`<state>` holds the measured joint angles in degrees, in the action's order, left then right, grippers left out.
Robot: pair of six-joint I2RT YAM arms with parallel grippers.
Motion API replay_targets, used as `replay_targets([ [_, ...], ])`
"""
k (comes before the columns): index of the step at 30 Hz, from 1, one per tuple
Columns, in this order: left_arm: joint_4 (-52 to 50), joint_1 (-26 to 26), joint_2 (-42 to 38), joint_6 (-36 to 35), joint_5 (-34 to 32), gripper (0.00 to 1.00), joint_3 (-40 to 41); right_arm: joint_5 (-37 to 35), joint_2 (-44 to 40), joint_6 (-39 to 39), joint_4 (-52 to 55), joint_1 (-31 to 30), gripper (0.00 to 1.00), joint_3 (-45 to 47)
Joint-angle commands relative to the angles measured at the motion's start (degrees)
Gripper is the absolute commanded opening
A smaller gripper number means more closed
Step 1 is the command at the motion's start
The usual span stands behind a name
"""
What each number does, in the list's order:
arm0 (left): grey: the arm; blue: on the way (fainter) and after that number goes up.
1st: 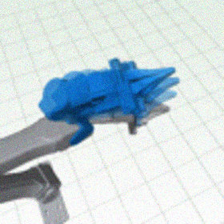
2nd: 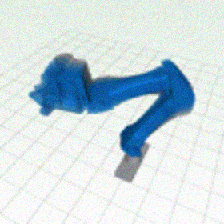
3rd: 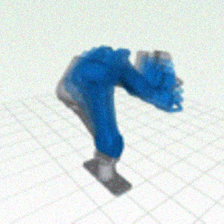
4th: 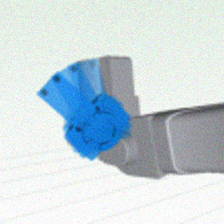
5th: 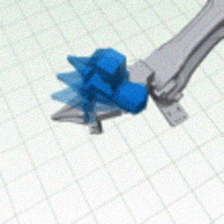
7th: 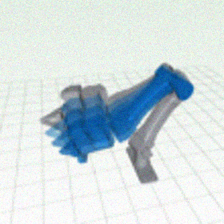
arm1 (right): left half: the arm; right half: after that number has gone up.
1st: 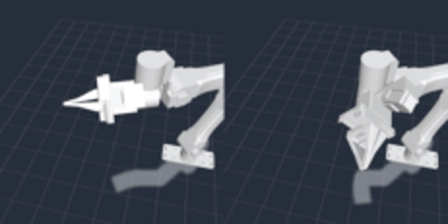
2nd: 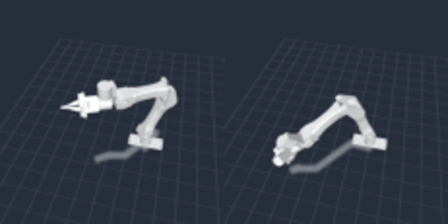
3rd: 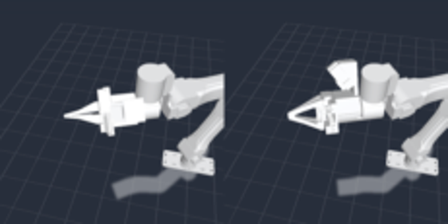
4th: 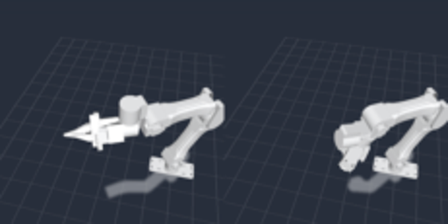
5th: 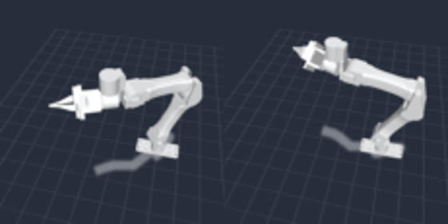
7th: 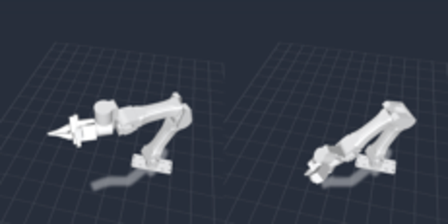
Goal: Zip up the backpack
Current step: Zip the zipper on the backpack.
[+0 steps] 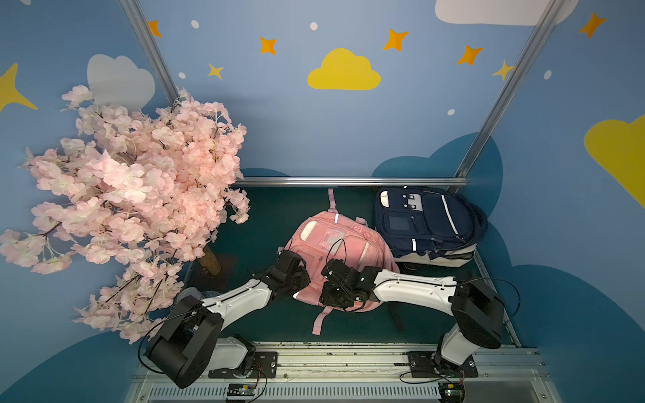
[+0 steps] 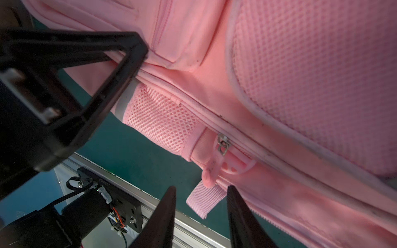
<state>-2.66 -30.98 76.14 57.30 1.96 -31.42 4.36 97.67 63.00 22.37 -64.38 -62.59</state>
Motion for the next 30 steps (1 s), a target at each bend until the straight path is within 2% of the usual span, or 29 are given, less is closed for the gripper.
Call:
replay_targets([
  [1, 1.34, -1.22, 0.34, -1.50, 1.66, 0.13, -1.54, 1.23, 3.14, 0.07, 0.09, 0.88, 0.39, -1.57],
  [7, 1.07, -2.23, -0.60, -1.03, 1.30, 0.12, -1.36, 2.58, 7.05, -0.72, -2.72, 1.85, 0.31, -2.90],
  [17, -1.39, -0.66, -0.97, -2.38, -0.08, 0.06, -2.48, -3.39, 2.97, -3.22, 2.32, 1.30, 0.00, -1.45],
  [23, -3.50, 4.22, -1.87, -6.17, -1.30, 0.03, -4.72, -7.53, -1.42, -6.87, 5.75, 0.63, 0.00, -0.08],
  [30, -5.69, 10.13, 0.92, -11.24, -1.96, 0.03, -10.83, -10.97, -6.10, -9.15, 12.04, 0.57, 0.00, 3.15],
])
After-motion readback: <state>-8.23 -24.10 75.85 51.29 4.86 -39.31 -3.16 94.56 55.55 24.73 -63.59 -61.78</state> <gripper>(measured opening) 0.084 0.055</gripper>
